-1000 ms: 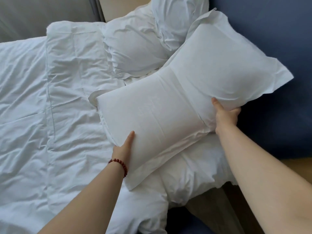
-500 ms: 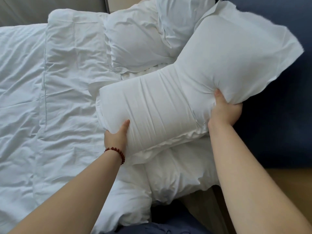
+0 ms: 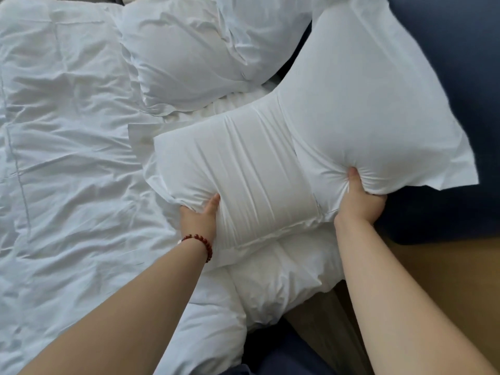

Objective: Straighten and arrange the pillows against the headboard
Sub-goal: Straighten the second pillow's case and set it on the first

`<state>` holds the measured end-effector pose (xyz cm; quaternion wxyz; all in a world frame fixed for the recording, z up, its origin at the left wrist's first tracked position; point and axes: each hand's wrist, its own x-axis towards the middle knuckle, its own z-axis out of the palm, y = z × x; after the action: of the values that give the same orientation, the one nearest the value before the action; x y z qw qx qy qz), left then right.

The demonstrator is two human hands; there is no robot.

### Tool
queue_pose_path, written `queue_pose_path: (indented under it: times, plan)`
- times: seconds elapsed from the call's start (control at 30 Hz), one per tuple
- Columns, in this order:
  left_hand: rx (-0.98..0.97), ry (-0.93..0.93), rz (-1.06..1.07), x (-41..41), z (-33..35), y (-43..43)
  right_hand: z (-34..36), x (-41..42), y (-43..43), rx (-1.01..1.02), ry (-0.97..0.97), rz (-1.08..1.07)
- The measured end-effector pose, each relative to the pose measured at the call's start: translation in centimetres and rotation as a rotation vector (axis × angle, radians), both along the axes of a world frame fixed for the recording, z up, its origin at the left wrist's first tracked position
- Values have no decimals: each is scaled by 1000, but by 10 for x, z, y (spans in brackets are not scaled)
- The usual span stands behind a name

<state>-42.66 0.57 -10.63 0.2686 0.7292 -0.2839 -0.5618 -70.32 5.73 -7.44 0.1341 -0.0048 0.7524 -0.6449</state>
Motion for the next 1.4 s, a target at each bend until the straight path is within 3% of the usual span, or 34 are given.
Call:
queue_pose_path:
  times: [0.17, 0.3, 0.33, 0.47, 0.63, 0.77, 0.83, 0.93, 1.07, 1.1, 1.23, 1.4]
  plan:
    - [109, -40, -78, 14, -3, 7, -8, 8, 4, 103, -88, -106]
    - [153, 63, -68, 46, -7, 14, -9, 34, 20, 187, -150, -41]
    - [167, 118, -58, 56, -7, 17, -13, 49, 28, 218, -245, 1]
    - [322, 345, -117, 92, -7, 25, -39, 129, 55, 119, -915, 203]
    - [381, 232, -522, 120, 10, 20, -37, 188, 45, 53, -1143, 355]
    - [264, 36, -468, 135, 14, 25, -37, 196, 52, 61, -1092, 331]
    - [278, 84, -364, 140, 9, 38, -37, 205, 61, 115, -1071, 272]
    - [354, 144, -348, 142, 6, 64, -32, 227, 70, 233, -1110, 401]
    - [317, 98, -319, 151, 5, 79, -34, 239, 75, 337, -758, 334]
    - [322, 113, -317, 156, 5, 82, -35, 242, 79, 329, -749, 319]
    - [323, 210, -385, 166, 9, 91, -30, 270, 86, 252, -1025, 455]
    - [332, 261, -293, 172, 8, 95, -42, 276, 91, 383, -822, 416]
